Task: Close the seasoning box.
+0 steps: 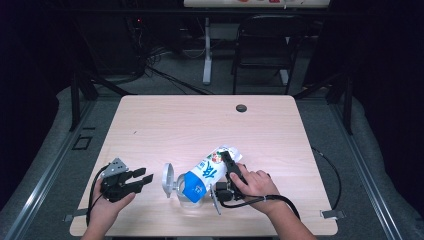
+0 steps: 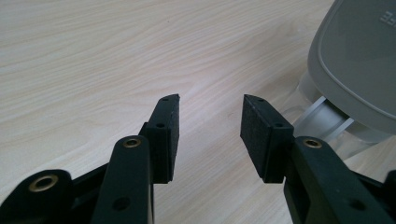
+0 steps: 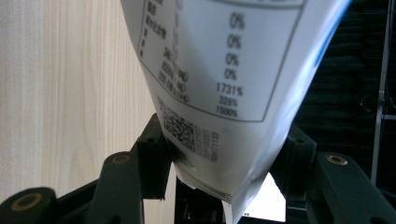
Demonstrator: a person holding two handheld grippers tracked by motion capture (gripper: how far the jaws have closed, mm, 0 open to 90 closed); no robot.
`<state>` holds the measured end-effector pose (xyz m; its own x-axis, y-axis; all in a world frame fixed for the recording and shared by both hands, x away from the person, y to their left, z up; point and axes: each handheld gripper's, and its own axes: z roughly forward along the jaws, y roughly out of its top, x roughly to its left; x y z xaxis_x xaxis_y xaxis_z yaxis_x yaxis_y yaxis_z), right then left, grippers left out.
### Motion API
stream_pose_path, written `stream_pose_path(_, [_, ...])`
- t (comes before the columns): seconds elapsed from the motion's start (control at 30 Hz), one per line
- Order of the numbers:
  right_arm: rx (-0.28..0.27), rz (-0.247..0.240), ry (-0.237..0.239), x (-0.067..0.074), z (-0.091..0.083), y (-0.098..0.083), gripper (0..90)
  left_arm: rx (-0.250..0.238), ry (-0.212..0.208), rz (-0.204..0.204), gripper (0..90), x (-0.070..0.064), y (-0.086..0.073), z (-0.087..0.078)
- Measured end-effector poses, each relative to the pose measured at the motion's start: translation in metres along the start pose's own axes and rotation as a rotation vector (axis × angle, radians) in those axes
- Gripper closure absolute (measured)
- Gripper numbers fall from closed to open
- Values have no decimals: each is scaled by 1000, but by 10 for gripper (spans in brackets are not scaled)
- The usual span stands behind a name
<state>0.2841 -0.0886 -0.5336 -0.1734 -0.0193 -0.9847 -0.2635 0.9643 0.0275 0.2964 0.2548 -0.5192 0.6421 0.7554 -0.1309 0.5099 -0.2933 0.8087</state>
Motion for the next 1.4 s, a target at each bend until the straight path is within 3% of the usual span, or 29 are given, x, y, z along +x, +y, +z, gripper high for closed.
stream_pose_path(0.3, [-11, 4, 1, 0, 1, 0, 477, 0, 1, 2, 578, 0, 0, 0])
stream_pose_path(0.33, [12, -21, -2, -2, -1, 1, 477, 1, 1, 1, 578, 0, 0, -1])
stream_pose_path(0.47, [-18, 3, 3, 0, 1, 0, 478, 2, 1, 3, 578, 0, 0, -1])
stream_pose_path(1.4, [1, -37, 3, -3, 1, 1, 480, -5, 4, -1, 578, 0, 0, -1])
